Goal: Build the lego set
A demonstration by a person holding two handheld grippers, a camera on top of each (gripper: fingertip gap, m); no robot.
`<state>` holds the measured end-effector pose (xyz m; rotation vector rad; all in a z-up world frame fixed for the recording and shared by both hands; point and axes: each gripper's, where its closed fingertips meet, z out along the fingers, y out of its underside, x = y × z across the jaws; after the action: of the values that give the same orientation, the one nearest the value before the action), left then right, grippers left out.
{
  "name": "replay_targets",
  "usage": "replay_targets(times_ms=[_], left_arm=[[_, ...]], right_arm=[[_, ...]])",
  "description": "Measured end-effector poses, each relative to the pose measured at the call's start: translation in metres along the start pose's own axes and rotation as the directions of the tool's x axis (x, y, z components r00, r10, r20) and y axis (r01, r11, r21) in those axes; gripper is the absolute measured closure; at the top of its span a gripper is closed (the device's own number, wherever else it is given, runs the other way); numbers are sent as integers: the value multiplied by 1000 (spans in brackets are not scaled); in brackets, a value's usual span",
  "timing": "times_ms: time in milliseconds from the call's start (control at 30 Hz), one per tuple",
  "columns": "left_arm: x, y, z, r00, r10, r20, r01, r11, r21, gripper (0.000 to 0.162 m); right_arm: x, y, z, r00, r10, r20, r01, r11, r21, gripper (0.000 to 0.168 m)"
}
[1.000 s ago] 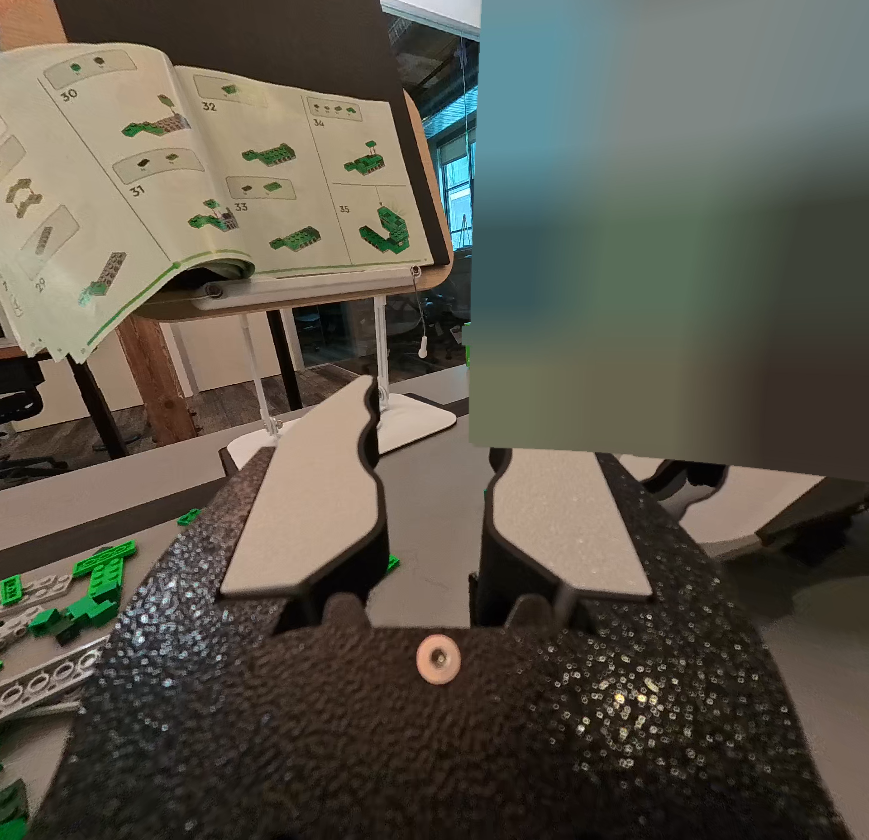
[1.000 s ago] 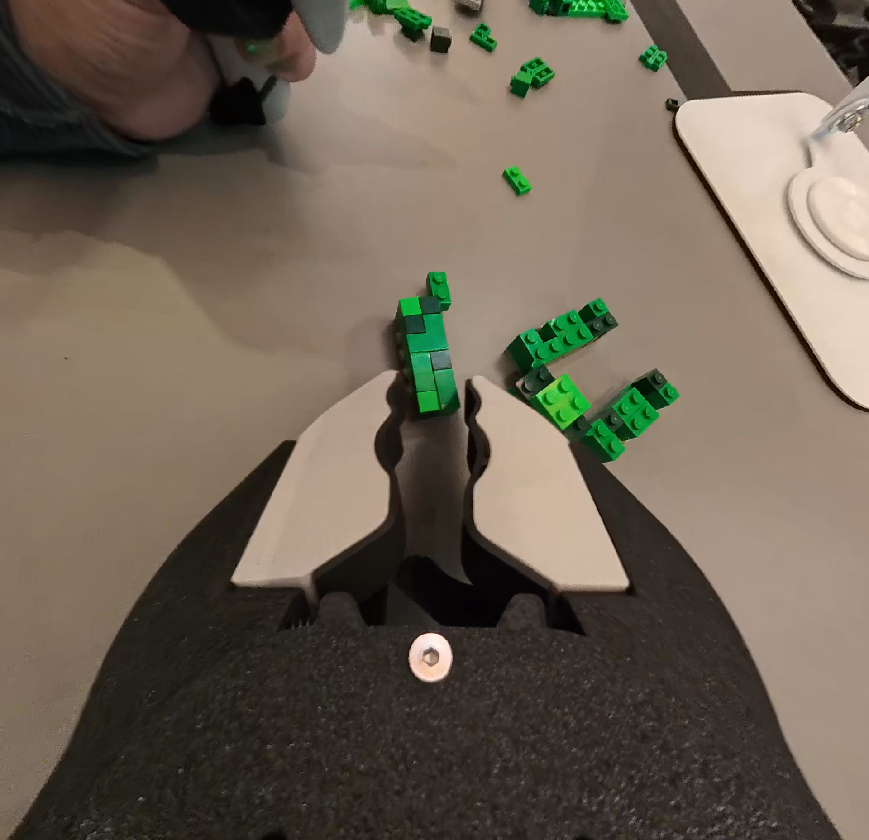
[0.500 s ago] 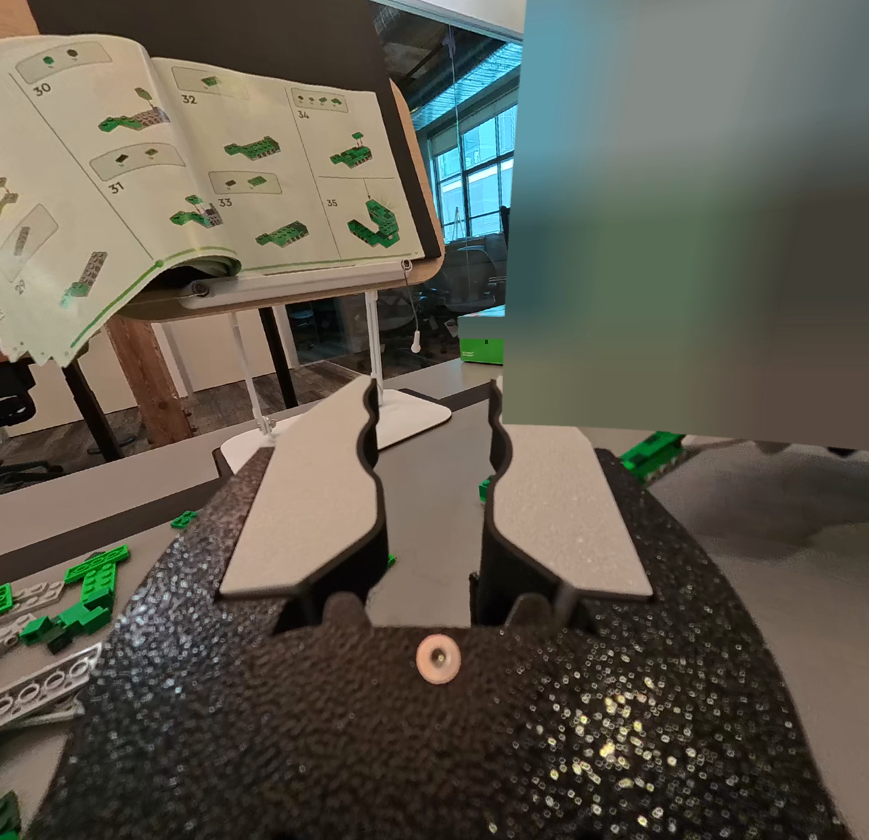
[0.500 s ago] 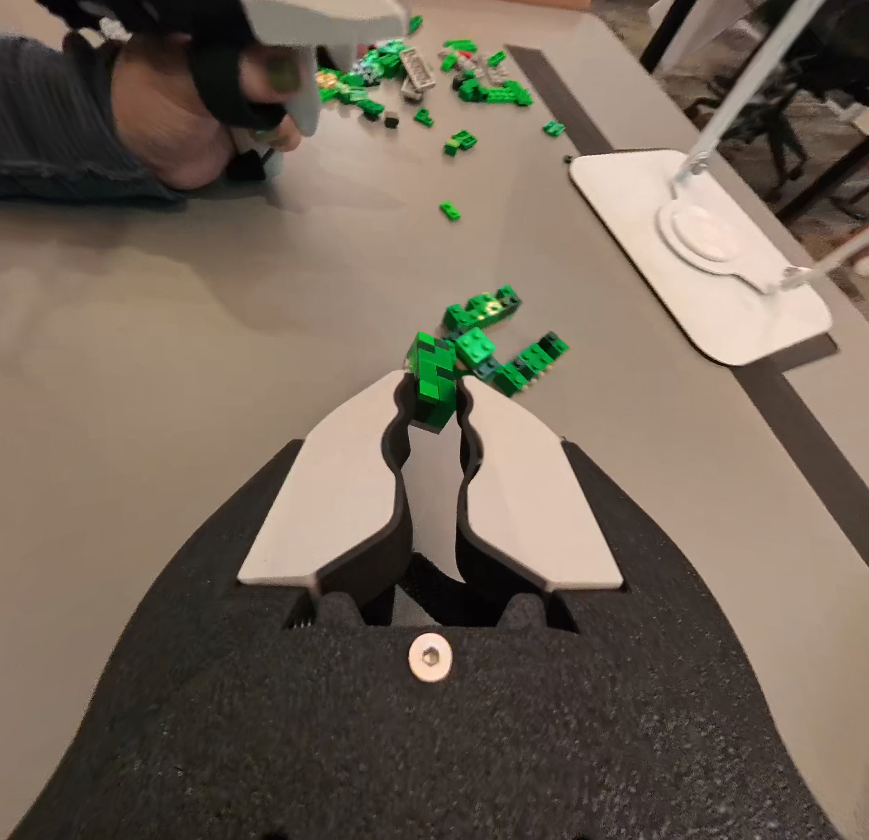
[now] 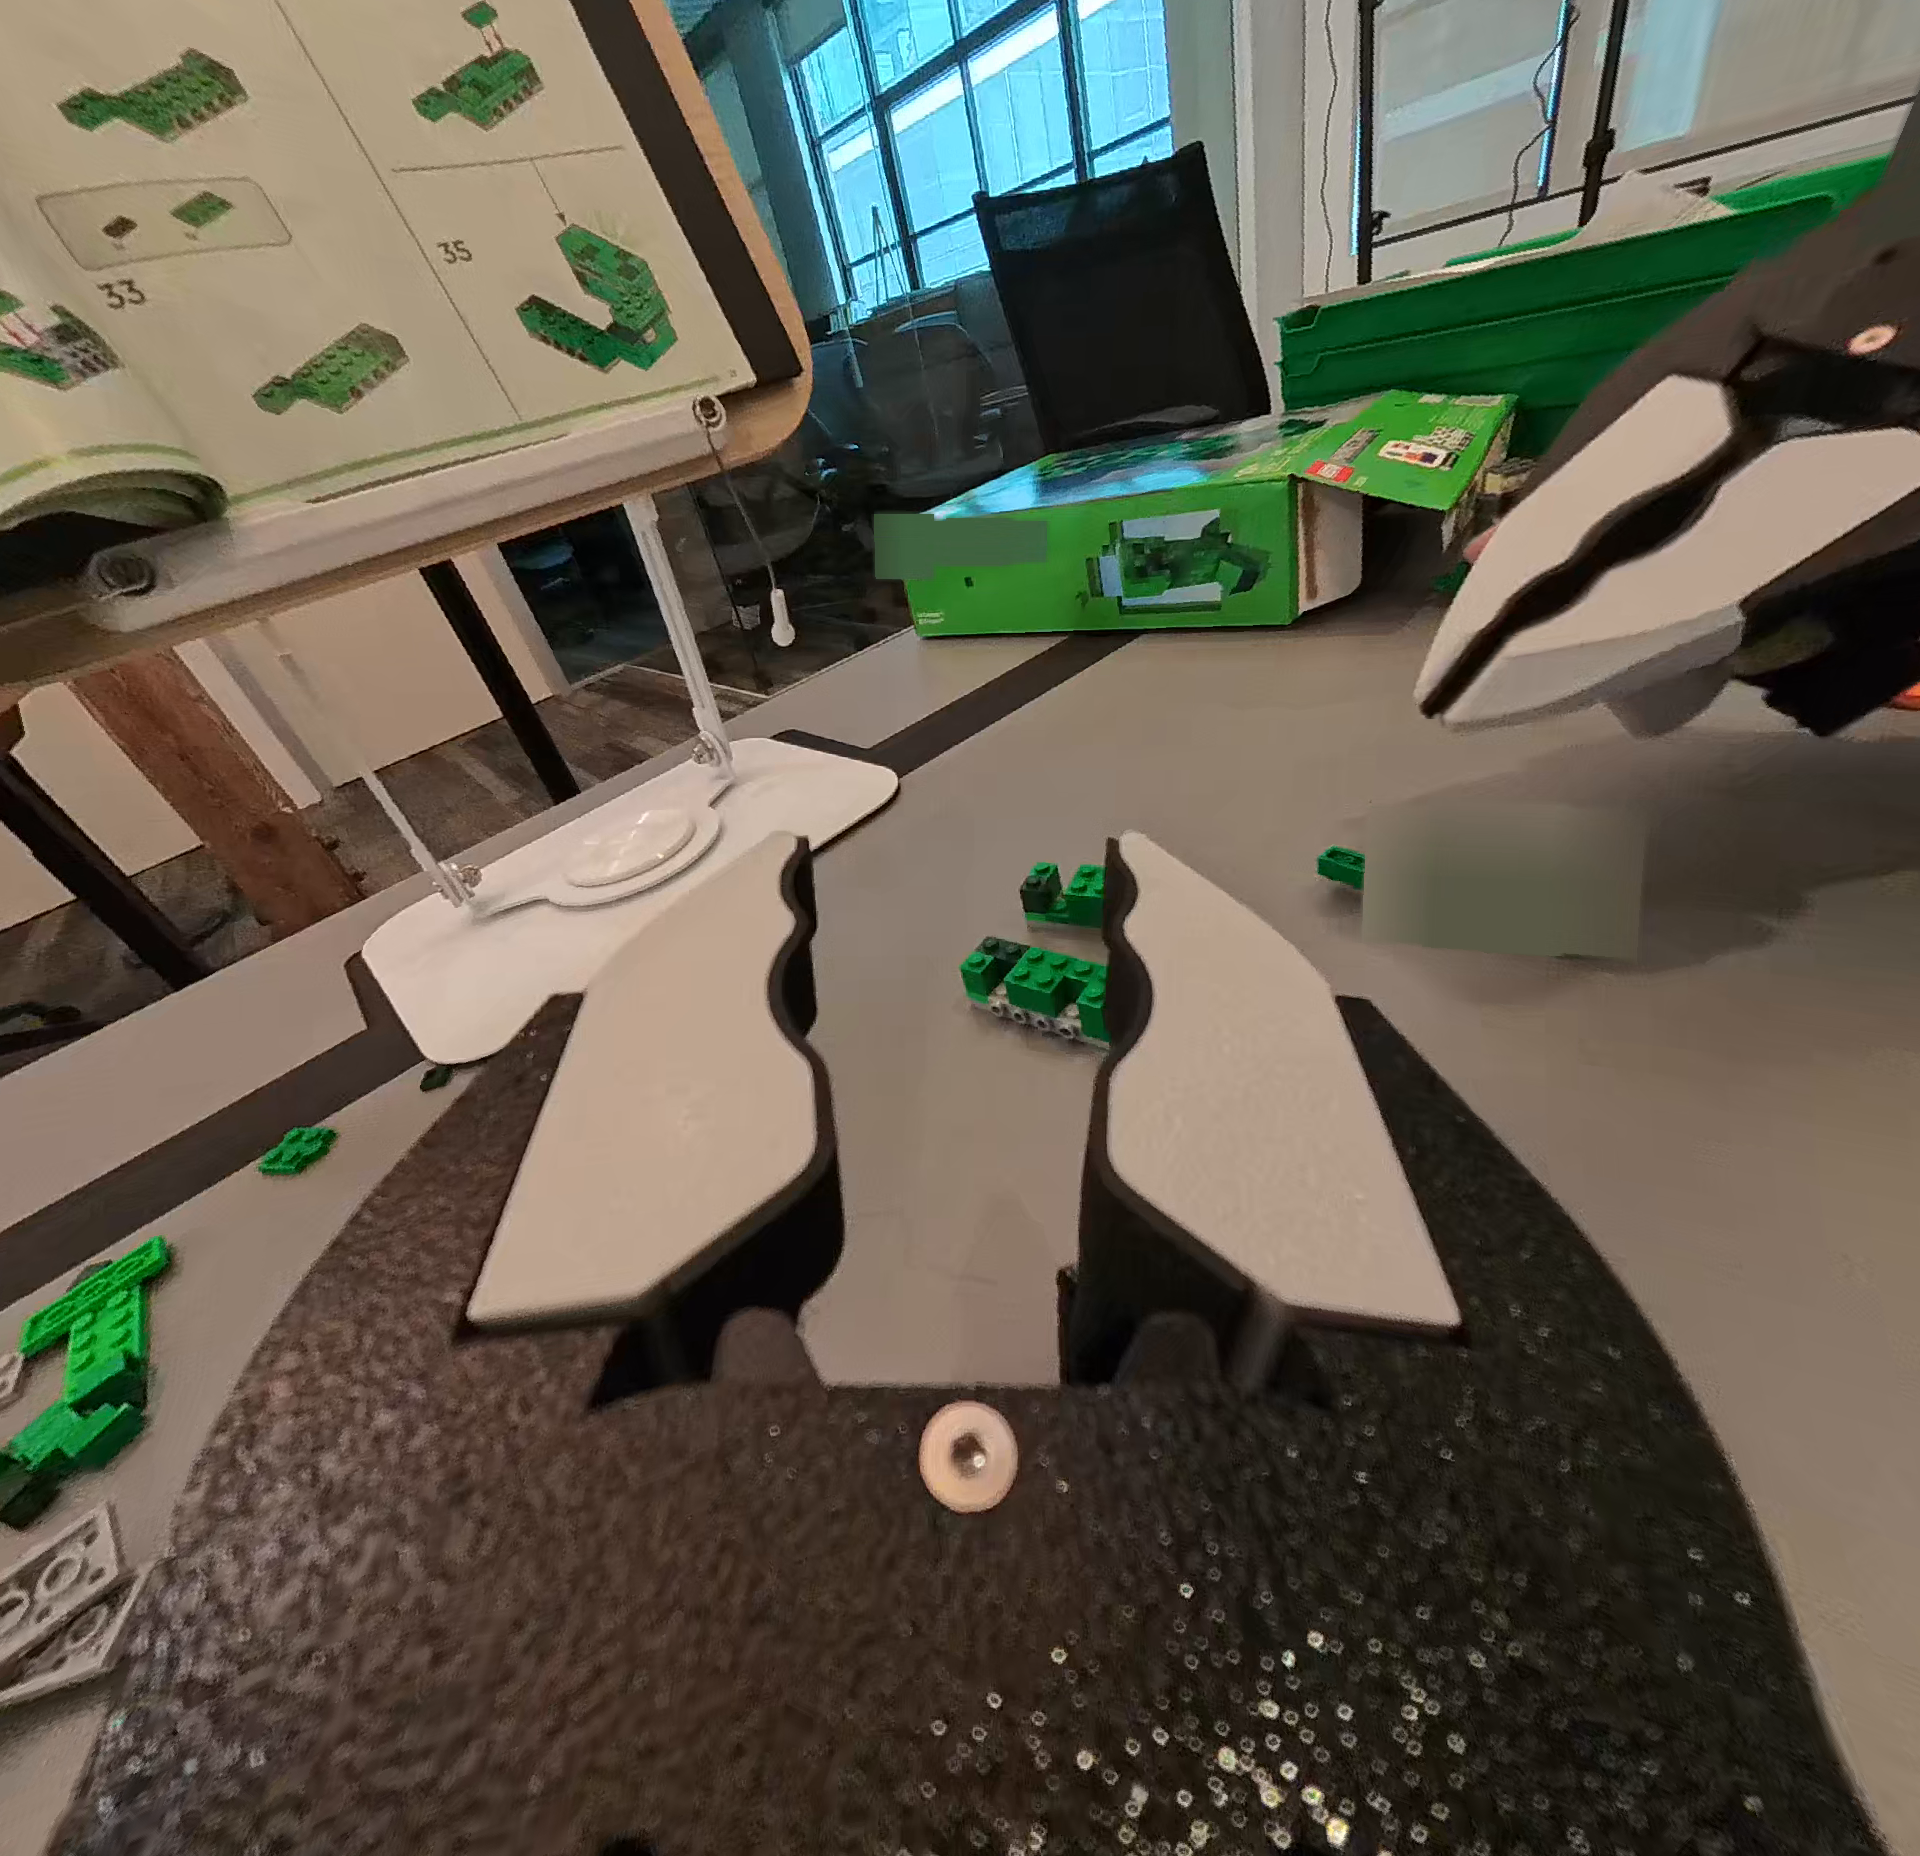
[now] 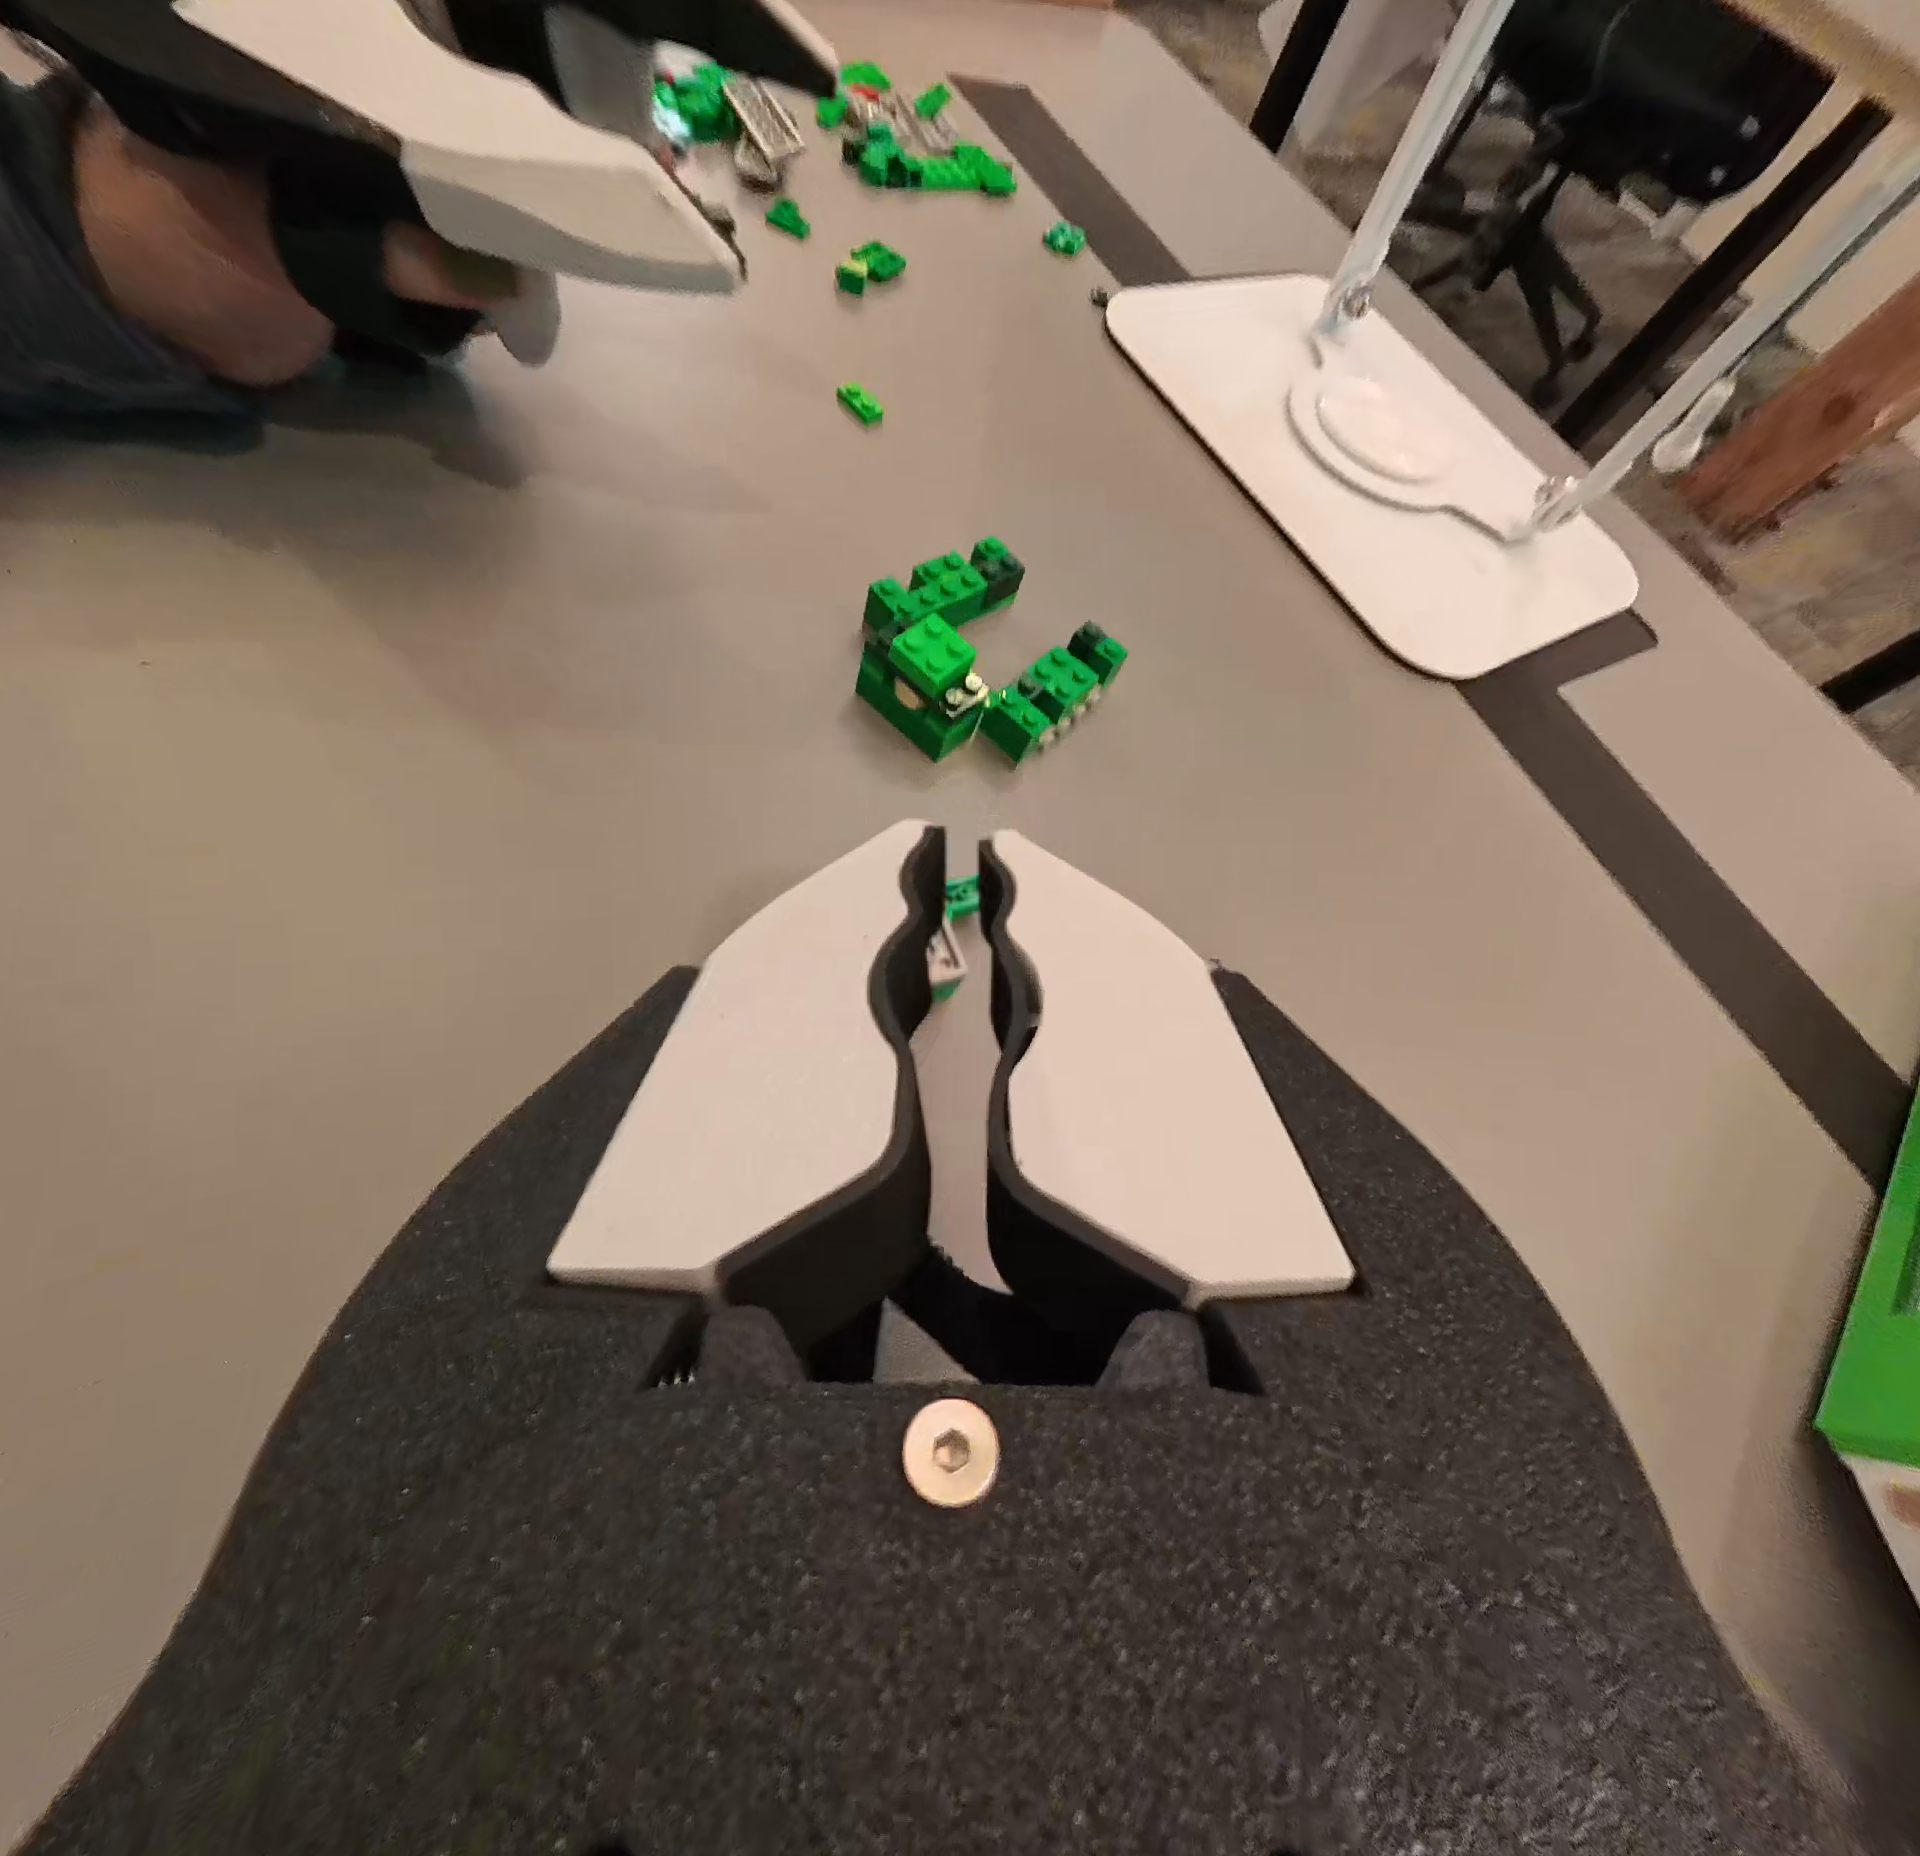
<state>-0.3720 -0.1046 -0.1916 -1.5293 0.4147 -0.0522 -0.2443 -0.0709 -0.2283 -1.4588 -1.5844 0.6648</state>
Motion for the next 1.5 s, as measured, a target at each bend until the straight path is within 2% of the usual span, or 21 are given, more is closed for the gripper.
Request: replay_targets(times_ms=[100,167,233,500,667,733,867,967,1067,1133,1233,1333,1500], left_arm=[[-2,-1,-1,1000,-6,9,6,1000,12,110],[-2,-2,-2,1000,-7,8,7,1000,17,110],[-1,-2,-1,1000,-5,4,5,1000,17,111],[0,-2,-1,1000,-5,-11,5,1000,21,112],[0,-3,-2,1000,-8,-15,8,1000,29,112],[0,-4,-2,1000,-10,-16,11,999,31,112],[0,-4,-3,1000,-17,-17,18,999,39,111],[3,-6,-3,999,-15,-30,16,999,44,110],[17,-8,-1,996,-3,-93,7,999,46,106],[29,-9,1,989,93,-118,-89,995,36,106],[51,-5,4,939,313,-142,-315,949,14,109],[70,-2,7,844,514,-152,-518,855,12,115],[86,3,11,693,709,-134,-715,699,-2,125]], right_arm=[[2,8,-2,987,157,-42,-159,986,-56,142],[-4,11,-5,955,288,-72,-292,955,-49,132],[-14,18,-7,932,348,-106,-356,932,-70,128],[-30,45,0,898,338,-281,-409,877,-252,123],[-28,52,9,889,319,-328,-426,840,-336,132],[-27,53,10,902,277,-330,-394,842,-368,145],[-19,51,8,938,111,-327,-246,881,-405,146],[-10,34,3,937,-146,-319,18,927,-374,146],[-10,18,-2,875,-390,-287,280,891,-358,146],[-22,12,-2,892,-400,-209,326,891,-315,146],[-35,-1,-5,963,-242,-116,213,952,-217,146],[-45,-16,-11,999,-38,5,38,986,-165,146],[-60,-31,-21,967,160,197,-123,974,-191,146]])
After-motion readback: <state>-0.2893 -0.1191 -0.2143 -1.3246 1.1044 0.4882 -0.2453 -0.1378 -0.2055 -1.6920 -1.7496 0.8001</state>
